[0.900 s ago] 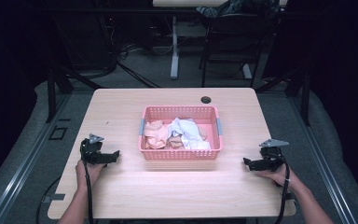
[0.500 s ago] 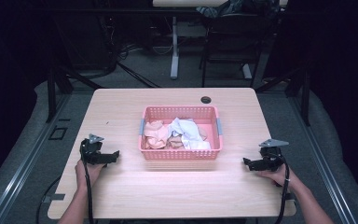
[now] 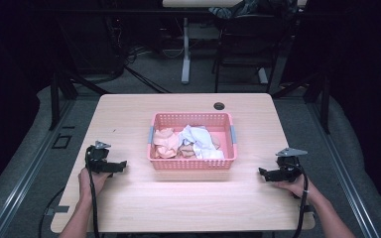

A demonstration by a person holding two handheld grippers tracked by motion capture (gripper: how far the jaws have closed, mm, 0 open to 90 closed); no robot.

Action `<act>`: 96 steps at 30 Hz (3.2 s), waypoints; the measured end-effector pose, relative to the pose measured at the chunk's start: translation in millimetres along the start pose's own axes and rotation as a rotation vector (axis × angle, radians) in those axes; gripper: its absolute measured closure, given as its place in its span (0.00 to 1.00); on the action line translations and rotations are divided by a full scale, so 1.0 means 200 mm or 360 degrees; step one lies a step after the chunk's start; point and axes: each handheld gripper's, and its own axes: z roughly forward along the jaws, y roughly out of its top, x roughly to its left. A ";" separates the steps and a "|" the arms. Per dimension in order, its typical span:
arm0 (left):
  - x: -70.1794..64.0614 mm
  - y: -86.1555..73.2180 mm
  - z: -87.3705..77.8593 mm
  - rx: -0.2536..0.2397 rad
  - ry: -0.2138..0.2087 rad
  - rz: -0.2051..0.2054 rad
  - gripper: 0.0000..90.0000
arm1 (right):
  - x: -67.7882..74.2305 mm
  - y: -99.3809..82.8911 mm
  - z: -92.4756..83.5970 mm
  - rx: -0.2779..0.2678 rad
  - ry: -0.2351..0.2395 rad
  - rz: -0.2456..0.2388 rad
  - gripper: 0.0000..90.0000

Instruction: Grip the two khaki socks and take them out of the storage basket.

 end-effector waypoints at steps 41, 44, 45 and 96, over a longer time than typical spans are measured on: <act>-0.51 0.66 -0.25 0.0057 -0.0408 0.0332 0.01 | 0.00 0.00 0.00 -0.0008 -0.0011 0.0006 0.02; -0.54 0.69 -0.21 0.0089 -0.0432 0.0371 0.03 | 0.00 0.00 0.00 -0.0013 -0.0010 0.0003 0.02; -0.56 0.70 -0.20 0.0098 -0.0437 0.0379 0.04 | 0.00 0.00 0.00 -0.0014 -0.0010 0.0003 0.02; -0.87 0.78 0.24 0.0627 -0.0341 0.0492 0.83 | 0.00 0.00 0.00 -0.0010 -0.0005 0.0003 0.02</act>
